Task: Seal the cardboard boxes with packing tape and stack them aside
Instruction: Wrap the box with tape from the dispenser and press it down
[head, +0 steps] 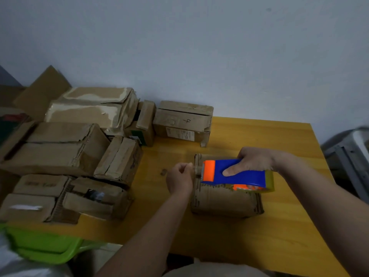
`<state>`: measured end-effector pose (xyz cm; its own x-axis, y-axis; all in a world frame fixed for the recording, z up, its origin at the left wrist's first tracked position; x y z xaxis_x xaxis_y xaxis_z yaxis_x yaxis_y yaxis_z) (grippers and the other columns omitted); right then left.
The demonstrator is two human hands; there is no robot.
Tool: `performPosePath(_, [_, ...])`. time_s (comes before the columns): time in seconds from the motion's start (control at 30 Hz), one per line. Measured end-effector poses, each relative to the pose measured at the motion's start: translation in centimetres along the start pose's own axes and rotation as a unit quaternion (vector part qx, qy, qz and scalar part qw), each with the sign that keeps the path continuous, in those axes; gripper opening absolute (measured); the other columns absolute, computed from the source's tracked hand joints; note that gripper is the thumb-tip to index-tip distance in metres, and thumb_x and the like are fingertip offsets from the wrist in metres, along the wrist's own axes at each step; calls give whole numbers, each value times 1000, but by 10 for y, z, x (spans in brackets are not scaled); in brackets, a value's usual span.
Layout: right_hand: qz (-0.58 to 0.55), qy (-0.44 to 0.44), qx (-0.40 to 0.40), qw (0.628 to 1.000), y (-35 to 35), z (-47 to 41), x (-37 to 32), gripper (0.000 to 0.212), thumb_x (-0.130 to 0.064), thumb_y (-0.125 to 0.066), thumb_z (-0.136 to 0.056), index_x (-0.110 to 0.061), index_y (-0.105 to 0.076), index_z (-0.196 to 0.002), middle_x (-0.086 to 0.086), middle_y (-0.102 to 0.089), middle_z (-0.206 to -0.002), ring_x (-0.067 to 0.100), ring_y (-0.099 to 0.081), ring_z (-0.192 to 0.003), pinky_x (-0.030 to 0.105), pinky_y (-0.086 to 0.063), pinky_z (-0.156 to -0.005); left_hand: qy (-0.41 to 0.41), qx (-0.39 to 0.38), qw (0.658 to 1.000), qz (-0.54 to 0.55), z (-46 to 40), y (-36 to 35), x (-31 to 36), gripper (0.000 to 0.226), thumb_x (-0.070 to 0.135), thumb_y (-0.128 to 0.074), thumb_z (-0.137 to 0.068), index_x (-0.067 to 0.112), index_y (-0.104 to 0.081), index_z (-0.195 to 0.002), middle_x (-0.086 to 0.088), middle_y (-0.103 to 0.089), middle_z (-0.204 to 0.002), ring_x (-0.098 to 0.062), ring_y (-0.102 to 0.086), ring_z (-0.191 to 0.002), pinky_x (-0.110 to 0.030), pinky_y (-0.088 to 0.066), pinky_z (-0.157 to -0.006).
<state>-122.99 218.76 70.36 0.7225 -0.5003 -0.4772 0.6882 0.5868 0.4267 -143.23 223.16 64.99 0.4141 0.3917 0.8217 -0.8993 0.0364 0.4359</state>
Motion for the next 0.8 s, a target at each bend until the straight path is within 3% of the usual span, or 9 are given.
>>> performPosePath(0.17, [7,-8,-12,1000,-3,-7,-4,39,-49,-70,-77,-15,-62,-94,3,-70,-86,14,-67,-75,24,-54,-65,-53,18,996,-66,0,2,2,15,28,-51,-99,27,-54,-84,9,-58,-82,-2,-53,-71,-15,-35,-58])
performPosePath(0.3, [8,-20,-28,999,-9,-16,-6,39,-50,-70,-77,-14,-62,-91,3,-70,-81,15,-67,-72,25,-53,-63,-87,44,980,-175,-3,4,-3,21,32,-47,-99,28,-46,-78,10,-50,-80,-11,-51,-81,-26,-42,-77])
performPosePath(0.4, [21,-27,-21,999,-9,-22,-8,40,-51,-71,-75,-15,-61,-90,3,-69,-82,16,-66,-74,26,-52,-65,-95,30,973,-209,-6,-3,-9,20,31,-45,-100,26,-46,-81,9,-51,-80,-11,-50,-81,-28,-40,-81])
performPosePath(0.47, [28,-32,-16,999,-9,-26,-8,42,-52,-72,-74,-15,-61,-90,4,-69,-84,17,-66,-75,27,-53,-66,-80,-1,980,-182,-12,-11,-18,16,29,-45,-101,26,-48,-85,10,-50,-79,-9,-50,-75,-26,-44,-74])
performPosePath(0.63, [37,-44,-3,998,-6,-31,-5,46,-55,-72,-72,-15,-61,-90,5,-70,-86,19,-66,-79,28,-53,-68,-52,-91,989,-105,-18,-38,-35,13,27,-43,-103,22,-49,-92,3,-56,-88,-10,-51,-74,-22,-36,-57])
performPosePath(0.73, [37,-42,8,998,-4,-32,-4,46,-56,-72,-72,-14,-61,-87,6,-69,-84,19,-66,-76,31,-53,-71,0,-89,989,-122,-19,-41,-43,14,34,-45,-101,20,-48,-104,2,-56,-97,-11,-52,-77,-24,-38,-58])
performPosePath(0.8, [34,-41,14,998,-3,-33,-5,48,-56,-72,-72,-13,-62,-89,7,-70,-86,20,-66,-78,33,-54,-77,46,-48,990,-122,-22,-27,-52,28,34,-56,-96,17,-45,-115,1,-52,-109,-12,-52,-87,-23,-39,-62])
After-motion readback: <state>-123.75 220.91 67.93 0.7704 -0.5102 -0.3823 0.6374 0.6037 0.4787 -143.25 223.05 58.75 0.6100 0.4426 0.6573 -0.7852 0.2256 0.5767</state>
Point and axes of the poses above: each hand's wrist, its own z-axis away from the middle knuckle, its own y-axis out of the back of the hand, x = y × z, the point moved 10 cm from there along -z, towards the middle knuckle
